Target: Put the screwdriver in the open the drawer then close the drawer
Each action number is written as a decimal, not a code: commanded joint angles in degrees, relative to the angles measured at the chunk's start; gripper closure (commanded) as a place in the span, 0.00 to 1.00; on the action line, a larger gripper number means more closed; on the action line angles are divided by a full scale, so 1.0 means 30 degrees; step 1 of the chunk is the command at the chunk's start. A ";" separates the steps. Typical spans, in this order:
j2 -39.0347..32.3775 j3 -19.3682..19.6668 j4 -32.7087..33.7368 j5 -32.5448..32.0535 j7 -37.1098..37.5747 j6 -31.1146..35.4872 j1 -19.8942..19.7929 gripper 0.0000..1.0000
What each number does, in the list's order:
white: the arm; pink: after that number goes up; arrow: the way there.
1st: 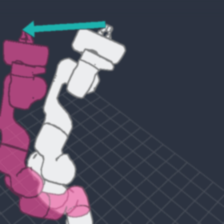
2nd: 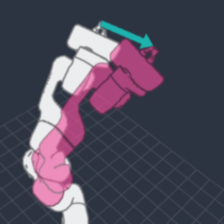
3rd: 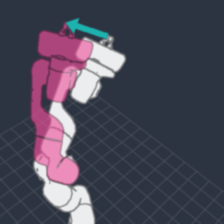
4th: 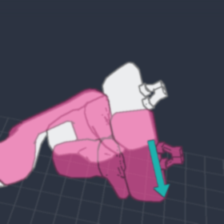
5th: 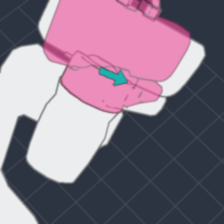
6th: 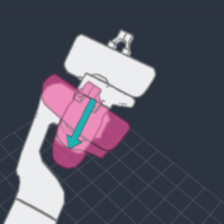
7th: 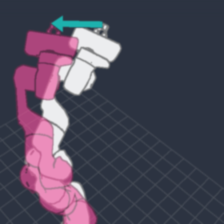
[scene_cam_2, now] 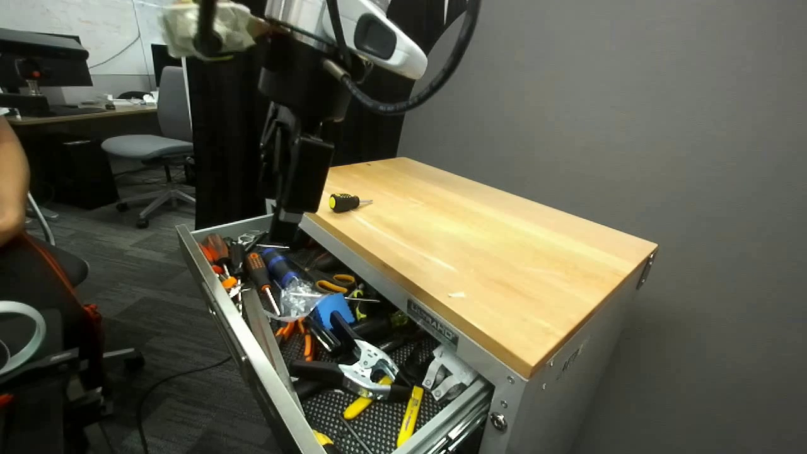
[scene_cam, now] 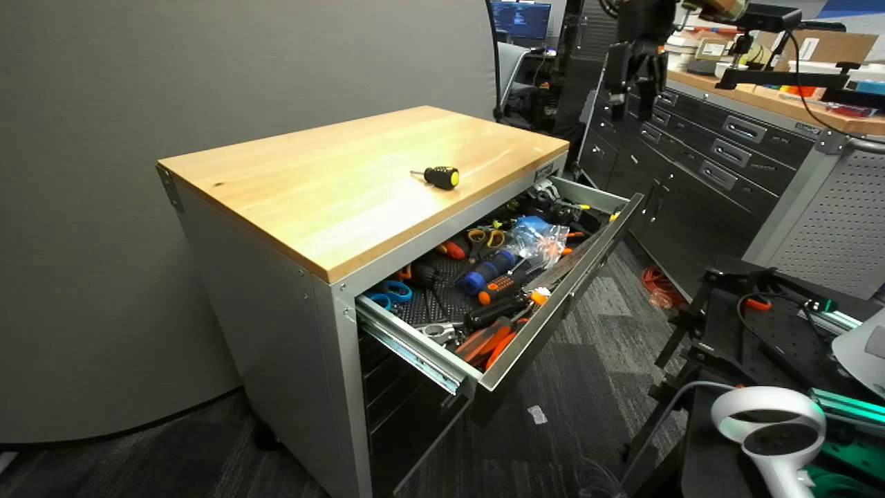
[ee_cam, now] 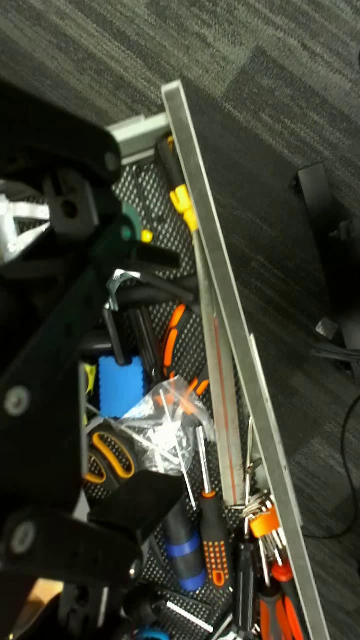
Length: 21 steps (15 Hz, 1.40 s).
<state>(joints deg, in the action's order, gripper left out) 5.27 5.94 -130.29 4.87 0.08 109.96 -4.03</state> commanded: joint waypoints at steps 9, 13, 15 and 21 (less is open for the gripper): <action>-0.6440 -0.3644 0.4569 0.0731 0.3935 0.6035 0.3338 0.00; -0.7823 -0.3703 0.5884 0.0417 0.4240 0.7666 0.3855 0.00; -0.8347 -0.3697 0.6161 0.0590 0.4339 0.8879 0.4000 0.00; -0.9827 -0.3325 0.6551 -0.0174 0.4960 1.1874 0.4642 0.00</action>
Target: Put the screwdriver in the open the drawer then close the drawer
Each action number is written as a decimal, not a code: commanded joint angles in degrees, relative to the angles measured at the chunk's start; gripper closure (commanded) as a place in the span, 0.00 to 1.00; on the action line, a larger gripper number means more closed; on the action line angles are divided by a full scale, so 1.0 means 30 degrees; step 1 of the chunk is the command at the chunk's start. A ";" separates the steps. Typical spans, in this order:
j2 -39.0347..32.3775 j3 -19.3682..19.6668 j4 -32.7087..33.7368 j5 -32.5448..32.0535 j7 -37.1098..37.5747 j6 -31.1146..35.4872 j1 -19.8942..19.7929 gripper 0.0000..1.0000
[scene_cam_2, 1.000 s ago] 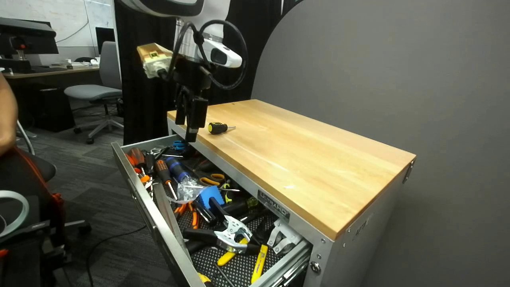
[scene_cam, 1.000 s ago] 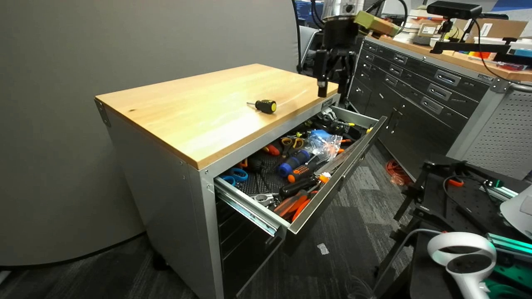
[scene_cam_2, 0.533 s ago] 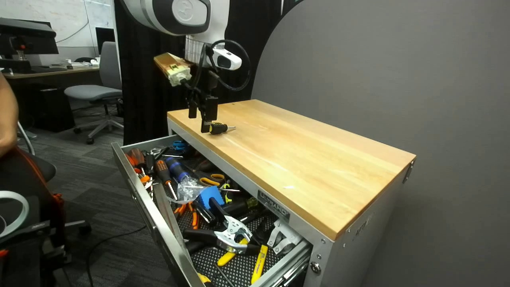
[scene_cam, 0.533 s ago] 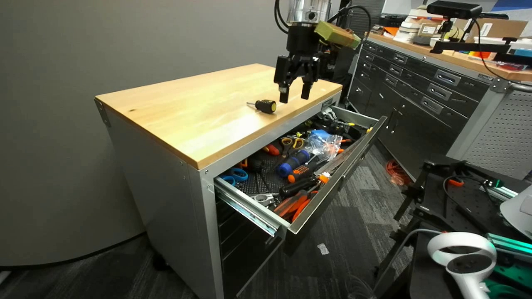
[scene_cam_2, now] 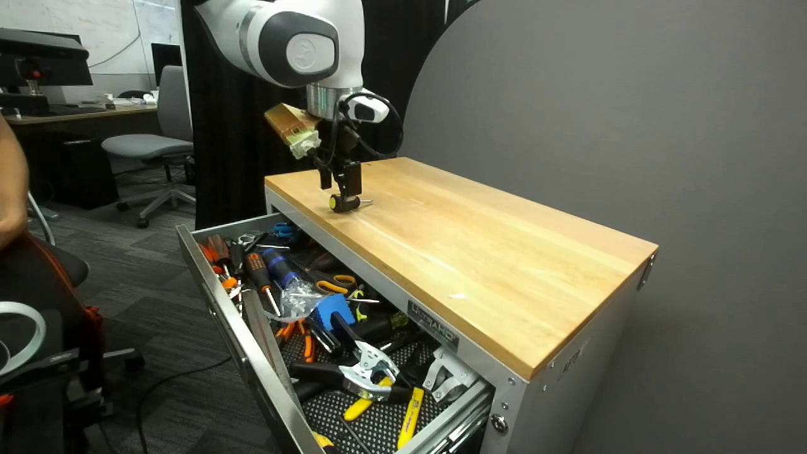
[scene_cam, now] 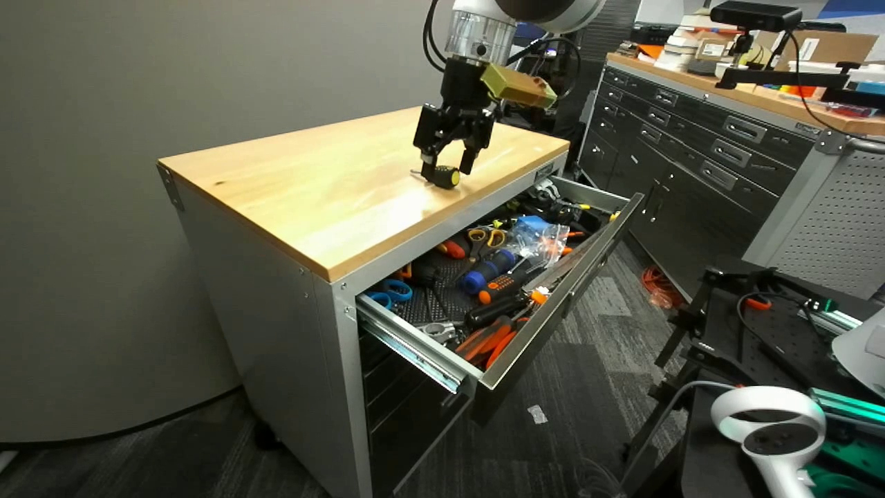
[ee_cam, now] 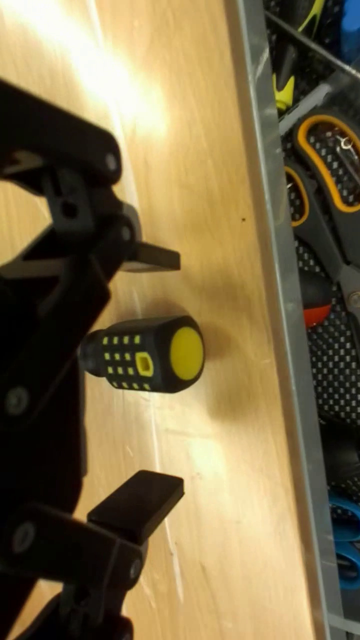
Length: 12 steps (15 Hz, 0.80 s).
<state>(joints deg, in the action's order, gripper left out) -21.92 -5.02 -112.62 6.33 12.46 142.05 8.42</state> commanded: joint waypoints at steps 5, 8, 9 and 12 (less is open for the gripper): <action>-0.0931 0.1423 0.0127 -0.2367 0.2828 0.3513 0.1440 0.49; -0.0594 0.2281 -0.0244 -0.3322 0.4261 0.3857 0.1931 0.74; -0.0545 0.2455 -0.0357 -0.3406 0.4605 0.3762 0.1979 0.81; -0.0033 0.2846 -0.0977 -0.3601 0.5284 0.2491 0.2193 0.88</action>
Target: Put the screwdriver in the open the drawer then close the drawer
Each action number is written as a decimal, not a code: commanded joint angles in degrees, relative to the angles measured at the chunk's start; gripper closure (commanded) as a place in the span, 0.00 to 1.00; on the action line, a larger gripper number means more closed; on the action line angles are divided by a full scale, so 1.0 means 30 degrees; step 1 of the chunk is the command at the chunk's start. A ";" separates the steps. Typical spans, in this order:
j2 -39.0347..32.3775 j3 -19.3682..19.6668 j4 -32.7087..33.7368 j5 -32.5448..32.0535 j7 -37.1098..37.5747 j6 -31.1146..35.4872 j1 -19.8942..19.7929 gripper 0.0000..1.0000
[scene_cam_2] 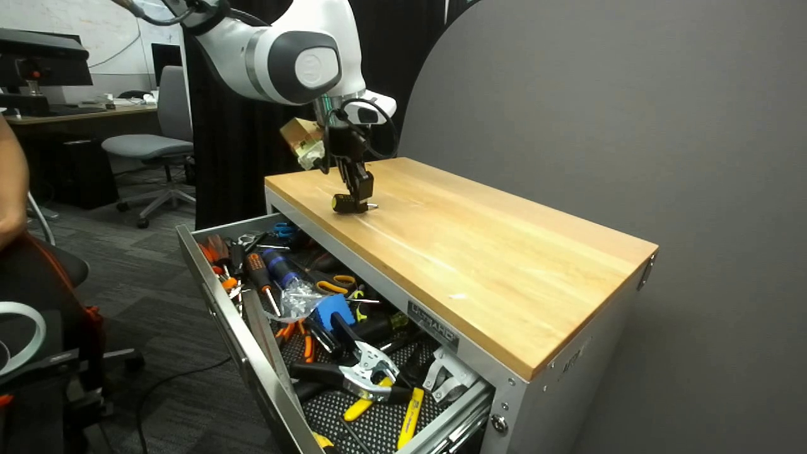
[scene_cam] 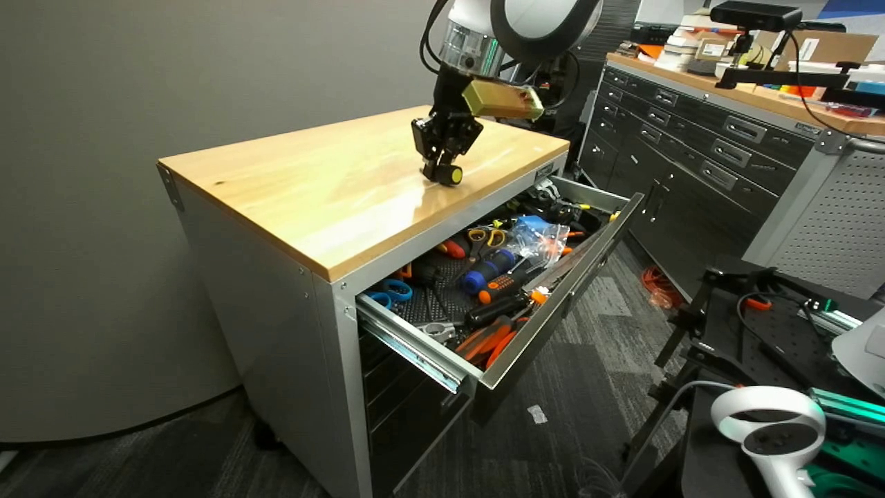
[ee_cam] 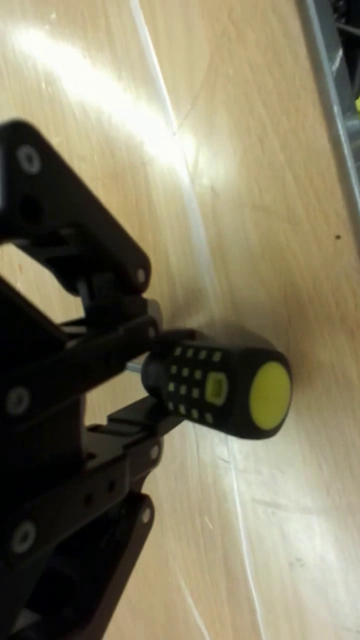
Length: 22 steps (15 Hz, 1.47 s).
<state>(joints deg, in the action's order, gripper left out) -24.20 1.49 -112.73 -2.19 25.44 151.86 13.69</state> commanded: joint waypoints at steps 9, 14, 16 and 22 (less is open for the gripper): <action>0.5595 -0.0142 -0.6914 -0.2242 0.1463 -0.3913 -0.0312 0.88; 0.5486 -0.0335 -0.8703 -0.2327 0.2633 -0.1255 -0.0401 0.88; 0.5354 -0.0340 -0.8985 -0.2375 0.2713 -0.0818 -0.0375 0.46; 0.5712 -0.0813 -0.9018 0.0563 -0.3170 -0.8007 -0.2065 0.02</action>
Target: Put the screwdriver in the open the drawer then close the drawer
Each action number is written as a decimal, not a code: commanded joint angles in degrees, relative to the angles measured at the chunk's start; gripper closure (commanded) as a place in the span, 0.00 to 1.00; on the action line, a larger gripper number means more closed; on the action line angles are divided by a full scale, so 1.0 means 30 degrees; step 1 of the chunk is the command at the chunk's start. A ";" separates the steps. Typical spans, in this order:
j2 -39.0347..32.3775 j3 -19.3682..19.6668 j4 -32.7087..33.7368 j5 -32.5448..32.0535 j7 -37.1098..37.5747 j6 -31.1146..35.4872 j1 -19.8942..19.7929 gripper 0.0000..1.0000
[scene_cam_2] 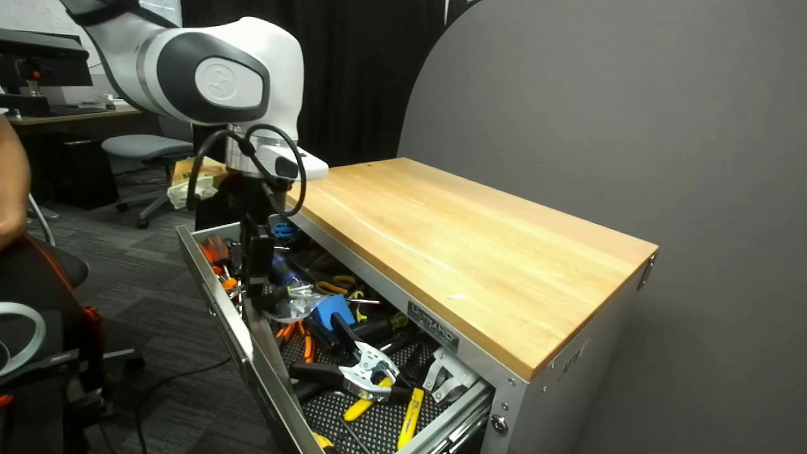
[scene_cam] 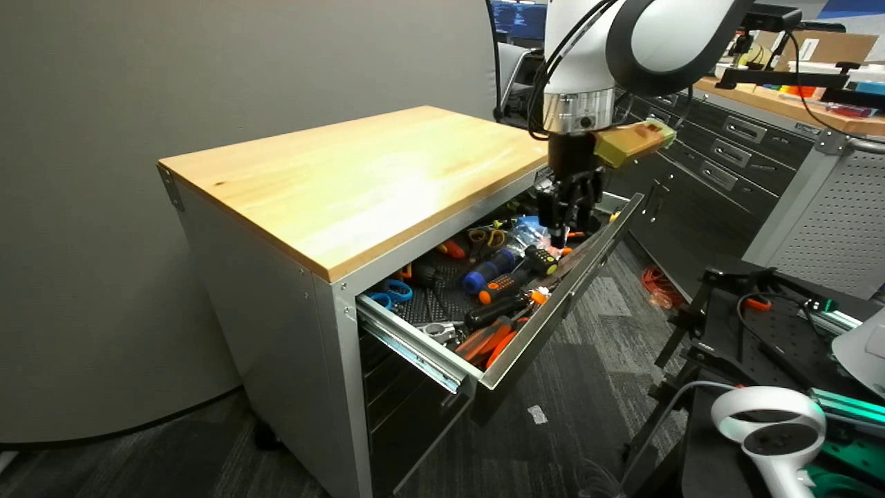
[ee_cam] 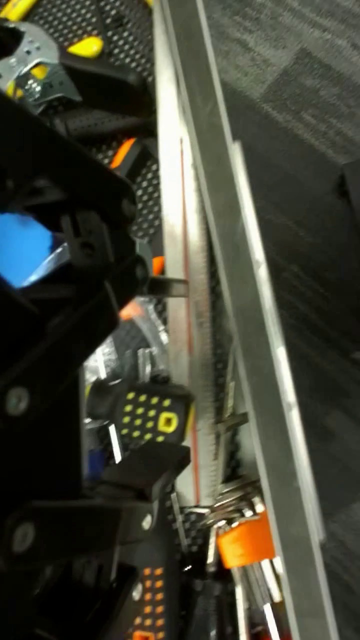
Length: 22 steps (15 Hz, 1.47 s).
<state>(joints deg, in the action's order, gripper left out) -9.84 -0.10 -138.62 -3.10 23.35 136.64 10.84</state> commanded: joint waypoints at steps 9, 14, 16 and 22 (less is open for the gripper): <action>-0.1531 0.0308 -0.0078 -0.3171 0.2947 -0.4257 -0.1241 0.59; -0.1882 0.0603 -0.0423 -0.3261 0.6421 -0.0450 -0.0901 0.93; -0.1898 0.0659 -0.0427 -0.3251 0.7571 0.0862 -0.0837 0.97; -0.2709 0.1684 0.0053 -0.5224 1.1281 0.5007 -0.0225 0.94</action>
<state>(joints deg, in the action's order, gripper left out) -15.61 2.20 -139.85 -14.62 51.29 145.18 8.04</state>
